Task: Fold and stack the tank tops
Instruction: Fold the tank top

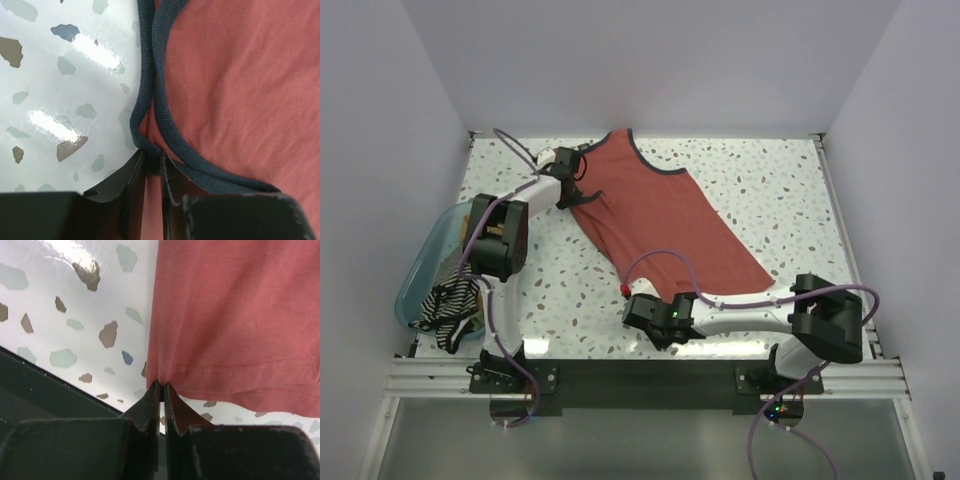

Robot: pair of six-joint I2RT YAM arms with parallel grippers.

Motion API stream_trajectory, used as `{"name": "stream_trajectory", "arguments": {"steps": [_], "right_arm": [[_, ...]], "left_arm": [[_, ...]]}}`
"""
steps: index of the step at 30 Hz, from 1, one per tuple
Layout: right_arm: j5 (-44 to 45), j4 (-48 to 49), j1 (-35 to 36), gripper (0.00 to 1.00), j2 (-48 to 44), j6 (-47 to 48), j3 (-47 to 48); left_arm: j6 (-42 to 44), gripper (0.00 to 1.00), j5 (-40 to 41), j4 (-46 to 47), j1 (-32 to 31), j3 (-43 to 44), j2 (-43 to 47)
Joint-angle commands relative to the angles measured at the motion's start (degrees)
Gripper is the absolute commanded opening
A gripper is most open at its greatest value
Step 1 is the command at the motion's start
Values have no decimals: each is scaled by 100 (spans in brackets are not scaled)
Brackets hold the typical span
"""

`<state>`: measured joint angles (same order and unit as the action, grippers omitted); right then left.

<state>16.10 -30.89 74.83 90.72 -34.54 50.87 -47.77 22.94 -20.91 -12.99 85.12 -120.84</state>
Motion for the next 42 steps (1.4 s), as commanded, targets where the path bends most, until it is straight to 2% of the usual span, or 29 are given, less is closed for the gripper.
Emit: {"name": "stream_trajectory", "arguments": {"steps": [1,7,13,15,16,18,19,22,24,25,27,28,35,42], "right_arm": [[-317,-145,32,5,-449,-17,-130],[-774,-136,41,2,-862,18,-218],[-1293,13,76,5,-1056,9,-306],[-1337,110,207,14,-916,-70,-289],[-1233,110,251,30,-881,-96,-262],[-1162,128,287,41,-854,-201,-183],[-1048,119,287,50,-889,-237,-166],[-628,-109,278,57,-1134,-360,19],[-267,-530,226,57,-1258,-465,220],[48,-784,95,54,-1363,-526,300],[17,-743,-186,50,-1460,-483,231],[-236,-351,-597,43,-1399,-300,126],[-353,408,-1022,41,-697,395,46],[-318,707,-1023,42,-282,308,-217]], "left_arm": [[233,17,299,-71,78,285,-124],[470,11,457,-168,104,628,-203],[839,13,501,-195,104,655,-46],[927,19,466,-195,104,602,77],[945,26,440,-195,104,524,139],[988,33,431,-195,104,471,323],[1015,41,422,-195,104,435,385],[1103,50,413,-264,104,505,613],[1129,52,422,-317,104,540,806],[1129,52,378,-318,95,514,964],[1086,51,299,-283,26,436,1123],[981,44,81,-161,-114,226,1289],[585,31,-623,218,-458,-171,1107],[435,29,-1037,692,-590,-250,456]]}}
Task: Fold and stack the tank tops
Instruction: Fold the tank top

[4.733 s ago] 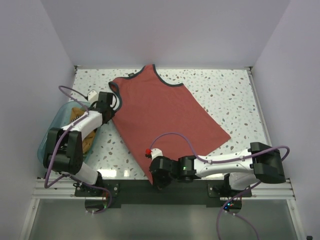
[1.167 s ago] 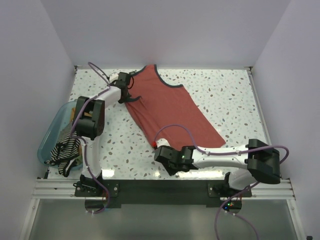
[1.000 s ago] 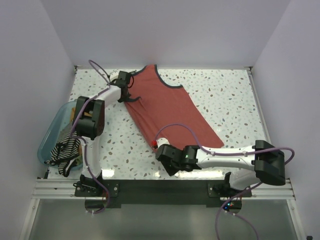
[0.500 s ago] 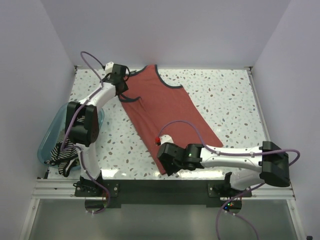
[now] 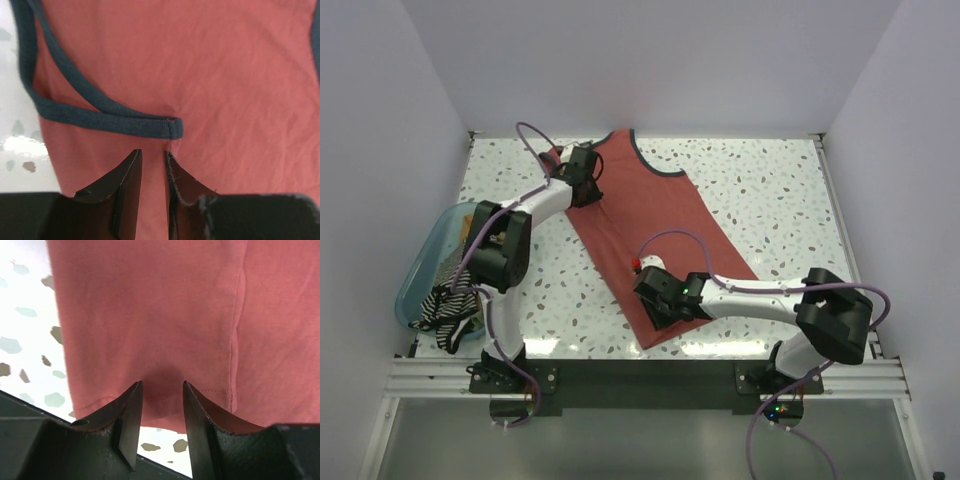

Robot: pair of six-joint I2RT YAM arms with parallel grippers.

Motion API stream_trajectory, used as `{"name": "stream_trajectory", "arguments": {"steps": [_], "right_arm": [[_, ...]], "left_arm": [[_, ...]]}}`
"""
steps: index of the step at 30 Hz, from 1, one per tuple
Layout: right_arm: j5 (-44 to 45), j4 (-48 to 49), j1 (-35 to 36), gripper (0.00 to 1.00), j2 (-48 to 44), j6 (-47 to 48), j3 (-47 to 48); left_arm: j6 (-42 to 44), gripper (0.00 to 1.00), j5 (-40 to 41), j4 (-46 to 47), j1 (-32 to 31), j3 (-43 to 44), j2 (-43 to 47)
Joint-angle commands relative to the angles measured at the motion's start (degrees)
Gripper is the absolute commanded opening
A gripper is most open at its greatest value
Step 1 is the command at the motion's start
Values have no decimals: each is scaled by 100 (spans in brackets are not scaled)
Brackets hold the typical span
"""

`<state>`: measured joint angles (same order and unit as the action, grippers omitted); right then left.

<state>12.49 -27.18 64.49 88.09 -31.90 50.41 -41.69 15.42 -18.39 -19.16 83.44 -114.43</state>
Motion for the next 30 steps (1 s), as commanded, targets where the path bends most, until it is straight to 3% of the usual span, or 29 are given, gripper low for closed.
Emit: {"name": "stream_trajectory", "arguments": {"steps": [1,10,17,23,27,30], "right_arm": [[-96,406,11,41,-46,9,-224],[-519,774,783,40,427,-536,-208],[-1116,1241,1276,39,1120,-800,730],[-1153,1364,1286,43,1474,-809,1602],[-924,1356,1189,52,957,-730,1691],[-626,1146,1066,53,517,-721,1533]], "left_arm": [[-155,29,-329,607,26,-143,-211],[91,29,-487,373,26,568,-983],[503,30,-575,231,26,805,-1107],[916,43,-628,187,26,841,-871],[1040,52,-768,117,26,1069,-730],[1075,55,-873,178,26,1139,-519]]}}
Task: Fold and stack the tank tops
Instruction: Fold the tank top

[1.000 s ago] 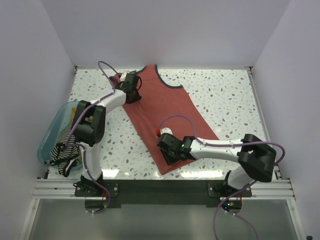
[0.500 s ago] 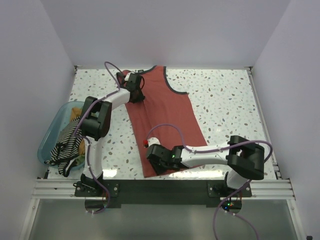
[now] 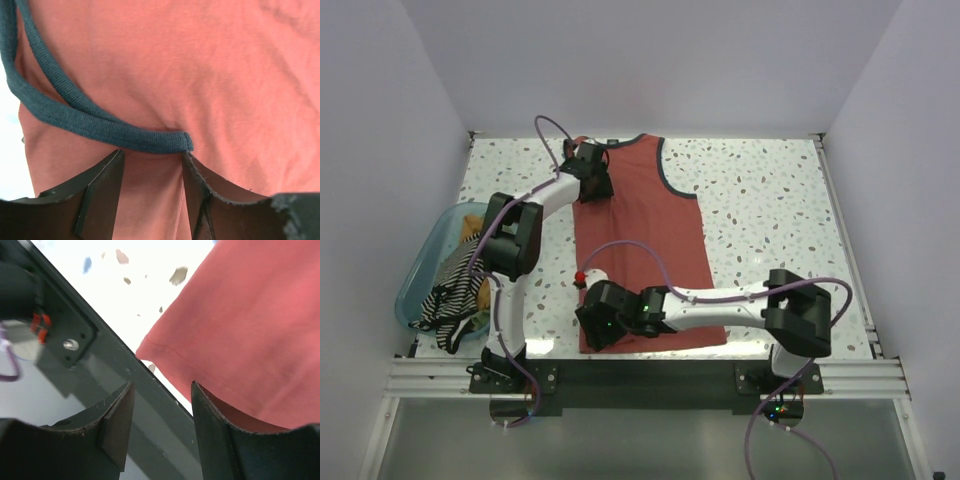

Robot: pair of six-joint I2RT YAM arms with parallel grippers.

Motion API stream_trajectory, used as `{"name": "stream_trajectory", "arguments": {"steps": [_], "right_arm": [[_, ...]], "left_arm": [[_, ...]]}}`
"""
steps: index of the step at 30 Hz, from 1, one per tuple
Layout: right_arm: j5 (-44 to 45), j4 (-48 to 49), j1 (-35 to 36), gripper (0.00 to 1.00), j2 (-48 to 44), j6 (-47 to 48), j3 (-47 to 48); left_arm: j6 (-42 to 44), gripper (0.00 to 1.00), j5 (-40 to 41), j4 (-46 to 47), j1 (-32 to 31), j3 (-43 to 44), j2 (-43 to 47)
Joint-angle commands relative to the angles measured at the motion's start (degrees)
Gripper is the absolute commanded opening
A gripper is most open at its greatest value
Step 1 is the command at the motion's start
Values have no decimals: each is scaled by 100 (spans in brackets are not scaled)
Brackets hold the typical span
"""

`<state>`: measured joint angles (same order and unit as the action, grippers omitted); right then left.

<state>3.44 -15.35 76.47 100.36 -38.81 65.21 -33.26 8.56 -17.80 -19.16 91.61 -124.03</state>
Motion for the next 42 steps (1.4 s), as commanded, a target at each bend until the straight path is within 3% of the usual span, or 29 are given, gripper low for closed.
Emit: {"name": "stream_trajectory", "arguments": {"steps": [1,5,9,13,31,42], "right_arm": [[428,-290,-167,52,-971,-74,10],[894,-942,-281,52,-1229,-197,-227],[965,-1101,-317,41,-1159,-425,-491],[1184,-1311,-325,40,-1080,-592,-606],[772,-715,-334,39,-456,-813,-808],[658,-627,-334,31,-306,-839,-826]], "left_arm": [[223,56,-196,119,26,322,563],[30,56,-206,31,26,304,775],[-49,56,-232,58,26,217,836],[-49,56,-232,5,26,252,749],[-32,56,-258,49,35,111,705],[-32,56,-267,75,52,23,634]]}}
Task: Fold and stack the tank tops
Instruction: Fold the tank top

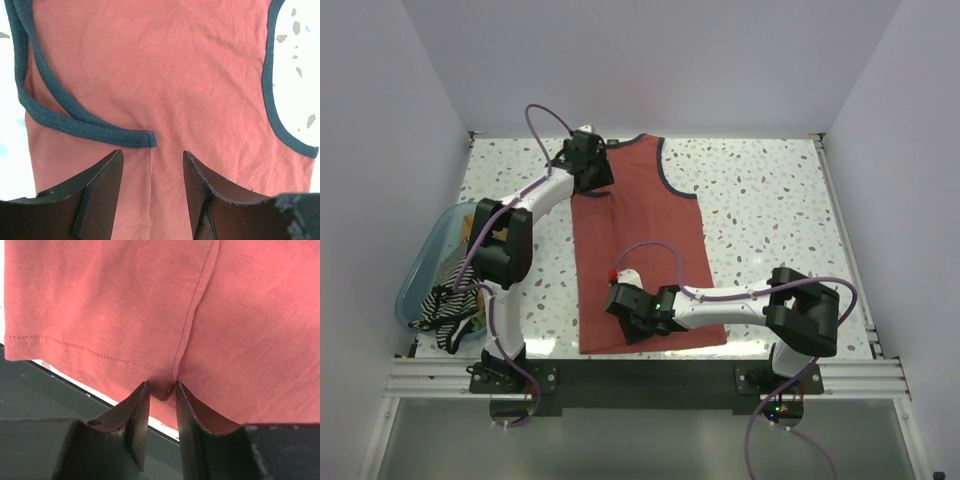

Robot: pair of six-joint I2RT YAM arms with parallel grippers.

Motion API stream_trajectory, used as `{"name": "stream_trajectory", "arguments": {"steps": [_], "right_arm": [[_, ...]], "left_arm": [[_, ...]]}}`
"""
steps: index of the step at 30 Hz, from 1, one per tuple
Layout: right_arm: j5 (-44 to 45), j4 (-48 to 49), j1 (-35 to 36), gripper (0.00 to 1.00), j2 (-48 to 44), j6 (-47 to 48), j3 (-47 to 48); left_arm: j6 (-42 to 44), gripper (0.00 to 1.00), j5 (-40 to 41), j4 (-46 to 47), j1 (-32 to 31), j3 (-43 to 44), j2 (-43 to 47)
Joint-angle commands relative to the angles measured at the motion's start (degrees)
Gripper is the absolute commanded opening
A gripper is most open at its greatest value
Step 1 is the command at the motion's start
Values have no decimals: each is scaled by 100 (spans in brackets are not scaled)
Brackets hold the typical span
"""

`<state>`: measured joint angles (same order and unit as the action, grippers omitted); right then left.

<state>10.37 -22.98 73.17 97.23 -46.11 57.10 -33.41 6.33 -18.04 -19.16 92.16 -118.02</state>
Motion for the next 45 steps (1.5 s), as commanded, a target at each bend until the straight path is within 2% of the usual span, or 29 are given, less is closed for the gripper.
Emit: {"name": "stream_trajectory", "arguments": {"steps": [1,4,5,8,21,38,39,40,43,45], "right_arm": [[-44,136,-4,30,15,-118,-6],[-44,136,-4,19,-55,-144,-15],[-27,127,-4,10,-55,-144,3],[-17,40,5,0,-116,-144,82],[0,-409,101,0,-837,-346,108],[-70,-66,268,0,-591,-715,-472],[-36,-57,268,5,-609,-681,-481],[8,-75,268,21,-644,-672,-455],[297,-364,242,44,-863,-558,-306],[483,-653,155,48,-1091,-418,-191]], "left_arm": [[-17,56,-61,99,52,-23,33],[-17,56,-61,108,70,-49,33],[-17,56,-70,125,70,-49,33],[-8,56,-97,134,70,-49,24],[1,56,-211,187,88,-75,-55],[45,56,-386,222,96,-146,-46],[45,56,-439,222,96,-172,-20],[10,56,-448,240,96,-224,15],[-148,56,-518,310,88,-426,252],[-279,56,-449,328,88,-567,507]]}}
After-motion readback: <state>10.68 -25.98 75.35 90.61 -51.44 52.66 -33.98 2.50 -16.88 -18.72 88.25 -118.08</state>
